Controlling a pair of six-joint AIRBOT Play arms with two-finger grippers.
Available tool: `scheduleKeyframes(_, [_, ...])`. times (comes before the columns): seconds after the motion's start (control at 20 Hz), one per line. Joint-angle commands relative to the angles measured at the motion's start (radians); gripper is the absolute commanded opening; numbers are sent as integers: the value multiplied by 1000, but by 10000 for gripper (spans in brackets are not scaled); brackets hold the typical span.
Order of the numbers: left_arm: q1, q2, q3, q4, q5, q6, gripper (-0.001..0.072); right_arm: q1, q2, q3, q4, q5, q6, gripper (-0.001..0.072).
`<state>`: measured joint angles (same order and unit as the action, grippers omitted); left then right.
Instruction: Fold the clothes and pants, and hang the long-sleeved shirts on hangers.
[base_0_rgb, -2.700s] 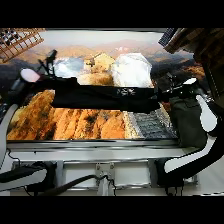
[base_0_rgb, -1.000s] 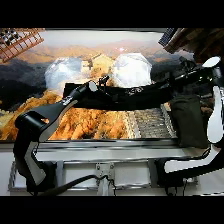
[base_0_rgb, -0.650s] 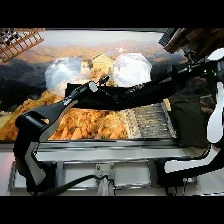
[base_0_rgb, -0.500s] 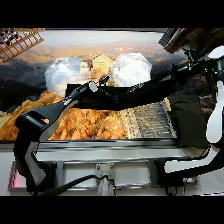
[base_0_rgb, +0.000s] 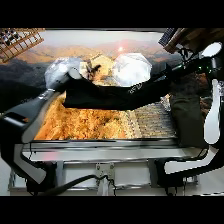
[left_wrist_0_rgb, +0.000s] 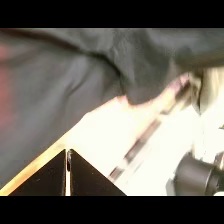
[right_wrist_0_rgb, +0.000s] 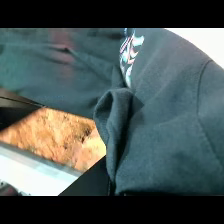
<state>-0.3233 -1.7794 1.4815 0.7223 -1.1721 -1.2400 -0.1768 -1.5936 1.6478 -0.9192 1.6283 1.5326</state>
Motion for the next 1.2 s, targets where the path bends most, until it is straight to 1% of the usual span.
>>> scheduleKeyframes(0.0, [235,94,-5,36,-187,85,5,77,0,1,10,-2,61,21])
scheduleKeyframes(0.1, [367,161,-33,37,-203,86,5,159,0,1,42,-64,94,21])
scheduleKeyframes(0.2, [475,234,-92,38,-213,89,5,251,0,1,78,-169,133,21])
scheduleKeyframes(0.3, [552,303,-176,51,-212,90,4,352,-3,1,89,-294,163,21])
scheduleKeyframes(0.4, [594,361,-270,103,-197,89,5,436,-19,2,88,-373,182,21])
scheduleKeyframes(0.55, [611,426,-413,189,-121,88,4,558,-87,56,83,-467,174,22])
scheduleKeyframes(0.7, [610,452,-536,189,-61,76,5,679,-189,180,77,-571,149,22])
scheduleKeyframes(0.9, [611,456,-618,190,-39,67,5,784,-399,402,92,-594,149,23])
scheduleKeyframes(0.95, [611,460,-621,190,-35,65,5,795,-444,430,128,-606,148,23])
scheduleKeyframes(1.05, [614,486,-621,190,-20,50,5,807,-513,435,245,-647,102,24])
scheduleKeyframes(1.15, [626,532,-621,190,-2,32,5,813,-566,435,324,-678,68,24])
